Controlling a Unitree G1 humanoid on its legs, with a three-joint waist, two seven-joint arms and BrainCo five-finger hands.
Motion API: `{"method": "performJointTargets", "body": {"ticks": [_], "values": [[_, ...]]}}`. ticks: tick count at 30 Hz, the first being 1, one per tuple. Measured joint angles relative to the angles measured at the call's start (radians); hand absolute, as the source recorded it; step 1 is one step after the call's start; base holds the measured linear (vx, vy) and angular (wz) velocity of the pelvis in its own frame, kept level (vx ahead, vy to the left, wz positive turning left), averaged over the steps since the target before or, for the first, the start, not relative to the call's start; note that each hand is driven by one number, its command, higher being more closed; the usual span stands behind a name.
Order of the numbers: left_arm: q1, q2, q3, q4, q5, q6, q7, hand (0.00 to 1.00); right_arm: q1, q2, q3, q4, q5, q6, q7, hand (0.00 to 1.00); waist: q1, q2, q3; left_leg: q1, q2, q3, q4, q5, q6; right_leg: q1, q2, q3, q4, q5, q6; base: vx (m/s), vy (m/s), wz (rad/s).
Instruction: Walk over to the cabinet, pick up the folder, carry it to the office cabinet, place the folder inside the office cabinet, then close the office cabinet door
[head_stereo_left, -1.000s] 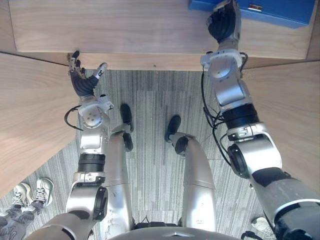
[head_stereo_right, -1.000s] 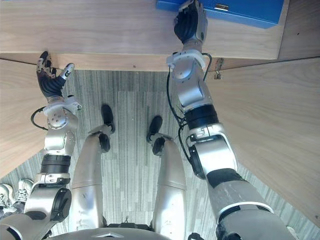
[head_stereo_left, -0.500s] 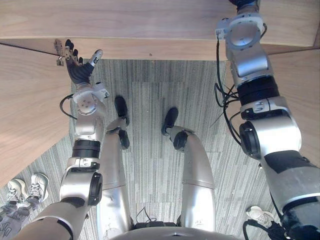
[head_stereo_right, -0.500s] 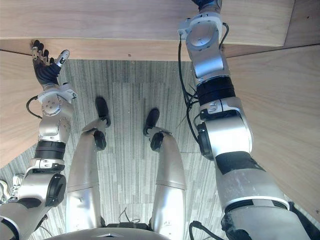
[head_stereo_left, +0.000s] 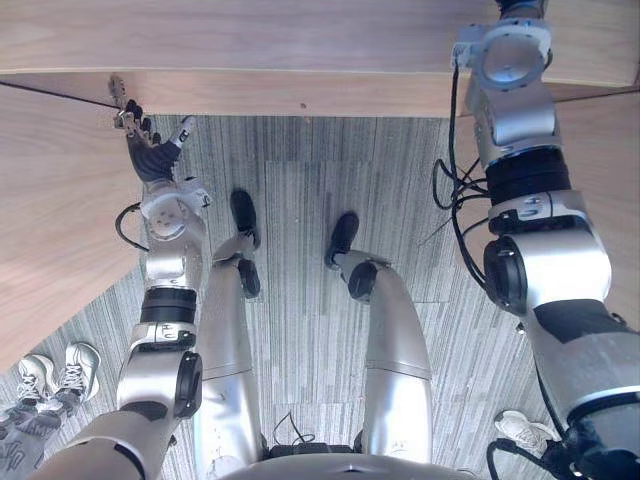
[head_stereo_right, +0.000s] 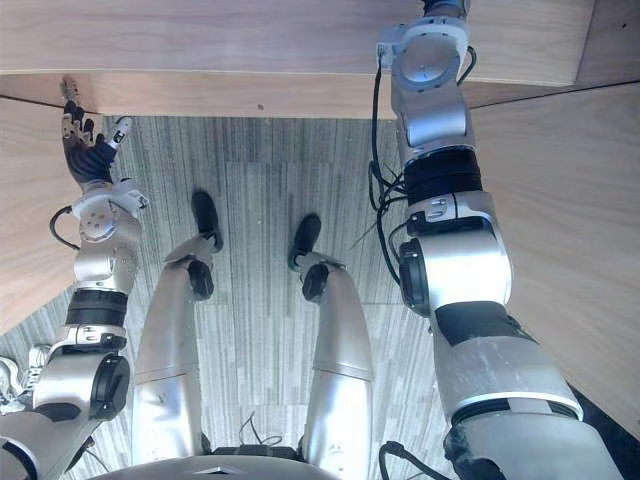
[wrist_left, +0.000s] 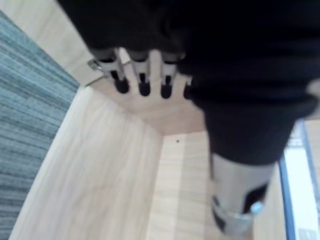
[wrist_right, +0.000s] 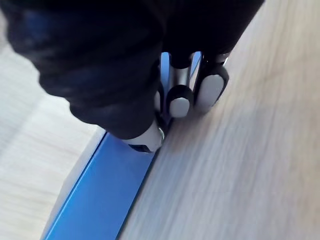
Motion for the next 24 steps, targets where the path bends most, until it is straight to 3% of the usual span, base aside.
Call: {"method": "performJointTargets", "body": {"ticks": [10, 17, 21, 24], "values": [[0.037, -0.043, -0.002, -0.043, 0.010, 0.000, 0.001, 0.00, 0.118, 0.005, -0.047, -0.123, 0.000, 0.021, -0.001, 1.00, 0.016, 0.000, 0.000, -0.008, 0.018, -0.010, 0.051, -0.019, 0.004, 0.005, 0.012, 0.001, 0.028, -0.004, -0.001, -0.04, -0.018, -0.05], [0.174, -0.048, -0.002, -0.167, 0.031, 0.002, -0.004, 0.00, 0.449, 0.075, -0.110, -0.476, -0.008, 0.018, -0.007, 1.00, 0.016, 0.000, 0.000, 0.066, 0.027, -0.009, 0.057, -0.034, -0.003, 0.080, 0.020, 0.002, 0.021, -0.009, -0.001, -0.02, -0.007, -0.02], [0.247, -0.058, -0.012, -0.234, 0.070, 0.003, -0.017, 0.00, 0.659, 0.102, -0.104, -0.686, -0.075, -0.004, -0.003, 1.00, 0.022, 0.000, -0.001, 0.136, 0.032, -0.005, 0.056, -0.055, 0.002, 0.156, 0.027, 0.003, 0.000, -0.019, 0.005, -0.03, -0.012, -0.03], [0.335, -0.062, -0.061, -0.265, 0.091, 0.004, -0.053, 0.00, 0.844, 0.110, -0.058, -0.838, -0.130, -0.060, 0.016, 1.00, 0.018, -0.001, -0.003, 0.230, 0.035, 0.010, 0.053, -0.078, 0.001, 0.257, 0.031, 0.005, -0.031, -0.023, 0.014, 0.01, 0.012, -0.03]]}}
